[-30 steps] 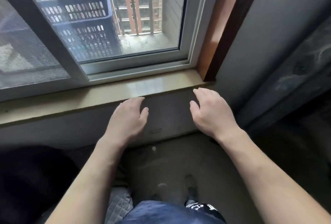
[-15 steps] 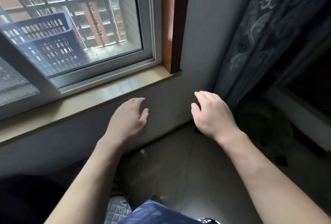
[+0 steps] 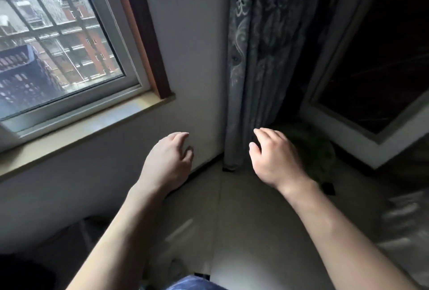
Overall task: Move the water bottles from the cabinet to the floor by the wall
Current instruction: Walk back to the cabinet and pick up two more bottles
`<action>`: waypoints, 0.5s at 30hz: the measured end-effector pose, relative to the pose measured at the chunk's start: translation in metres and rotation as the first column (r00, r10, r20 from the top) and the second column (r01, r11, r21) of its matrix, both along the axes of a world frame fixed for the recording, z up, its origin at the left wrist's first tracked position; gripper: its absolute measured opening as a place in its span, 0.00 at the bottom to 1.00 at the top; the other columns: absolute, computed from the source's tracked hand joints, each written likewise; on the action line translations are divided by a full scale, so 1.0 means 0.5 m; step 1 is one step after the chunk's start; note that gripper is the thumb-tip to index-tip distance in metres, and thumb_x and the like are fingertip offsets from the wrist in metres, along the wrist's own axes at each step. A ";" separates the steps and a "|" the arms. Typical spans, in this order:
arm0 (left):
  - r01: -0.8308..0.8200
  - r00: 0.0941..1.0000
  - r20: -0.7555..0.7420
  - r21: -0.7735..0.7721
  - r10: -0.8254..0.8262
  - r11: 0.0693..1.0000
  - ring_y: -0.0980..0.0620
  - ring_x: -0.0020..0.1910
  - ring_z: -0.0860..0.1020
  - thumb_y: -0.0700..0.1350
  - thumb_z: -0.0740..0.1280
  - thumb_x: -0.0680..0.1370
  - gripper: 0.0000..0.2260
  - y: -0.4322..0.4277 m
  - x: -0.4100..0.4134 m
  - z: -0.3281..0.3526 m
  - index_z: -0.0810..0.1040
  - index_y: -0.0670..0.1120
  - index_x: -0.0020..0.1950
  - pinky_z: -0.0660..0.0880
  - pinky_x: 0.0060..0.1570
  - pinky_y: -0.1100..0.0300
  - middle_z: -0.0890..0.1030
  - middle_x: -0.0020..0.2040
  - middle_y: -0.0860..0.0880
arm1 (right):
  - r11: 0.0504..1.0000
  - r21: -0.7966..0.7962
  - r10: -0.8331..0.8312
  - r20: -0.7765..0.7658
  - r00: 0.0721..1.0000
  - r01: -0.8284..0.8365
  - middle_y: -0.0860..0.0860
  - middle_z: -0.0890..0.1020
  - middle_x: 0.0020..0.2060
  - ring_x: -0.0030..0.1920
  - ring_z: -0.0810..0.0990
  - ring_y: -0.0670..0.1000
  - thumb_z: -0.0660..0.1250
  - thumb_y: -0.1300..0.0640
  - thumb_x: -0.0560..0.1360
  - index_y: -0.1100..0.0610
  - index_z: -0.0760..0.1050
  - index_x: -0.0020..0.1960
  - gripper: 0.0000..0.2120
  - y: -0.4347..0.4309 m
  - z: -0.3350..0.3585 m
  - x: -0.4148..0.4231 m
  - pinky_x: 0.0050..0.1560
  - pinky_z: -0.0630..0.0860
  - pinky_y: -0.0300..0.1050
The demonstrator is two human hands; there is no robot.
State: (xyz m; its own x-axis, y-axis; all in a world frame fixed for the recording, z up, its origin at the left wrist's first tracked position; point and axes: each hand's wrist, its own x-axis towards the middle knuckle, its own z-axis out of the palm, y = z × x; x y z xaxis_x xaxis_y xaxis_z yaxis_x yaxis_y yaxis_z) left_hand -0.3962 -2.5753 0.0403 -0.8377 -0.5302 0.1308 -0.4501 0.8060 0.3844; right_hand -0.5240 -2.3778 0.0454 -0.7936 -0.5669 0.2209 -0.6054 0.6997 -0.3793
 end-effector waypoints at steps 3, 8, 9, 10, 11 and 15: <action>0.040 0.999 0.002 -0.015 -0.040 0.999 0.50 0.69 0.70 0.50 0.62 0.80 0.19 0.085 -0.029 -0.001 0.71 0.49 0.71 0.65 0.66 0.59 0.73 0.70 0.51 | 0.999 -0.009 -0.042 0.018 0.999 0.042 0.60 0.81 0.56 0.58 0.77 0.62 0.62 0.56 0.75 0.65 0.77 0.58 0.17 0.095 -0.005 -0.021 0.60 0.74 0.54; 0.121 0.993 0.017 -0.036 -0.121 0.992 0.48 0.68 0.71 0.48 0.62 0.80 0.18 0.204 -0.077 0.004 0.73 0.47 0.69 0.67 0.64 0.58 0.74 0.69 0.50 | 0.994 -0.022 -0.108 0.055 0.993 0.109 0.60 0.81 0.55 0.58 0.76 0.62 0.59 0.54 0.76 0.65 0.77 0.57 0.19 0.231 -0.006 -0.045 0.61 0.73 0.55; 0.141 0.990 0.018 -0.043 -0.141 0.989 0.47 0.67 0.72 0.48 0.63 0.79 0.17 0.224 -0.087 0.005 0.74 0.47 0.68 0.68 0.63 0.58 0.75 0.68 0.49 | 0.992 -0.024 -0.123 0.059 0.991 0.125 0.60 0.81 0.55 0.57 0.77 0.62 0.57 0.53 0.75 0.65 0.77 0.57 0.20 0.253 -0.006 -0.050 0.61 0.73 0.55; 0.160 0.987 0.018 -0.048 -0.159 0.986 0.47 0.65 0.73 0.47 0.63 0.79 0.16 0.243 -0.098 0.007 0.75 0.46 0.66 0.69 0.61 0.57 0.76 0.66 0.49 | 0.990 -0.023 -0.139 0.061 0.988 0.140 0.59 0.81 0.55 0.57 0.77 0.62 0.57 0.53 0.75 0.65 0.77 0.57 0.20 0.276 -0.005 -0.055 0.61 0.73 0.55; 0.181 0.983 0.017 -0.051 -0.181 0.982 0.46 0.64 0.73 0.46 0.63 0.79 0.15 0.263 -0.111 0.008 0.76 0.46 0.64 0.69 0.60 0.57 0.77 0.65 0.49 | 0.987 -0.018 -0.156 0.060 0.986 0.158 0.59 0.81 0.56 0.58 0.76 0.62 0.57 0.53 0.76 0.64 0.77 0.58 0.20 0.300 -0.005 -0.061 0.61 0.73 0.55; 0.288 0.958 0.036 -0.084 -0.286 0.954 0.44 0.60 0.74 0.46 0.63 0.78 0.12 0.334 -0.168 0.011 0.77 0.44 0.59 0.71 0.57 0.55 0.78 0.61 0.47 | 0.977 0.020 -0.211 0.035 0.977 0.210 0.56 0.77 0.63 0.65 0.73 0.57 0.58 0.53 0.79 0.62 0.73 0.65 0.19 0.382 -0.005 -0.084 0.66 0.68 0.50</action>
